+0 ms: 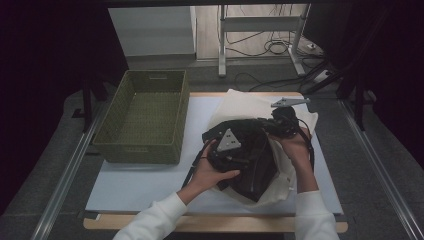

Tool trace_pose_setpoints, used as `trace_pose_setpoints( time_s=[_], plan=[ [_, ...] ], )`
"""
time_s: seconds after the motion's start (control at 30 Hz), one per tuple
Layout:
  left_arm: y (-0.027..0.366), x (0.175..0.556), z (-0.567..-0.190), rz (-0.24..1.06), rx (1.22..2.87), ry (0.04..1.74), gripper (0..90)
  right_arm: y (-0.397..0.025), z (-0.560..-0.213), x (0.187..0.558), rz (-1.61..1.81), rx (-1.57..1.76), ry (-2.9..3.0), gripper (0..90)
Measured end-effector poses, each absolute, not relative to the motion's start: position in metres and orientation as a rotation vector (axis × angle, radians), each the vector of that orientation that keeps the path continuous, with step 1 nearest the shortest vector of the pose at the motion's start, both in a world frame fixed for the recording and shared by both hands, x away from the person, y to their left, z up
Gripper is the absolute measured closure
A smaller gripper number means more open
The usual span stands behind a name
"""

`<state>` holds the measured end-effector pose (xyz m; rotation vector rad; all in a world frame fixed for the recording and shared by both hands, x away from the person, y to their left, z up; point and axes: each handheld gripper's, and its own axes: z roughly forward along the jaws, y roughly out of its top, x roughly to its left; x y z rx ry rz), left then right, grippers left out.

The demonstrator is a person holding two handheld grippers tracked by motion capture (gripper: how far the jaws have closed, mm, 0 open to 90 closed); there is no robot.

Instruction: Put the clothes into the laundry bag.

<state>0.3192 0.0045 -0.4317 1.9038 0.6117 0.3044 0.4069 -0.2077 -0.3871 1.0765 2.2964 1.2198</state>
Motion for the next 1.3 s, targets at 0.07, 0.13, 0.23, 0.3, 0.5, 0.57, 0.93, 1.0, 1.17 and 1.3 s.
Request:
trace_pose_setpoints(
  time_s=[0.07,0.13,0.23,0.3,0.5,0.57,0.93,1.0,1.17,1.3],
  plan=[
    [0.011,0.313,-0.429,0.244,1.884,0.599,42.1,-0.208,-0.387,0.407,1.218,1.076,2.296,88.1],
    [0.013,0.308,-0.429,0.178,1.891,0.569,55.1,-0.208,-0.387,0.407,1.219,1.076,2.296,88.1],
    [0.009,0.303,-0.434,0.094,1.946,0.532,79.6,-0.208,-0.387,0.407,1.217,1.079,2.298,88.1],
    [0.001,0.300,-0.442,0.088,1.988,0.511,86.5,-0.208,-0.387,0.408,1.216,1.079,2.298,88.1],
    [-0.023,0.307,-0.476,0.118,2.117,0.544,90.0,-0.208,-0.387,0.407,1.212,1.076,2.297,88.1],
    [-0.026,0.311,-0.481,0.136,2.131,0.560,90.0,-0.208,-0.387,0.407,1.209,1.075,2.301,88.1],
    [-0.032,0.344,-0.492,0.258,2.196,0.653,90.0,-0.207,-0.383,0.403,1.210,1.059,2.314,88.2],
    [-0.032,0.348,-0.493,0.259,2.197,0.665,90.0,-0.207,-0.382,0.403,1.209,1.056,2.316,88.3],
    [-0.035,0.359,-0.494,0.261,2.203,0.693,90.0,-0.207,-0.380,0.400,1.207,1.055,2.319,88.3],
    [-0.038,0.364,-0.494,0.260,2.195,0.722,90.0,-0.207,-0.379,0.400,1.208,1.059,2.317,88.3]
  ],
)
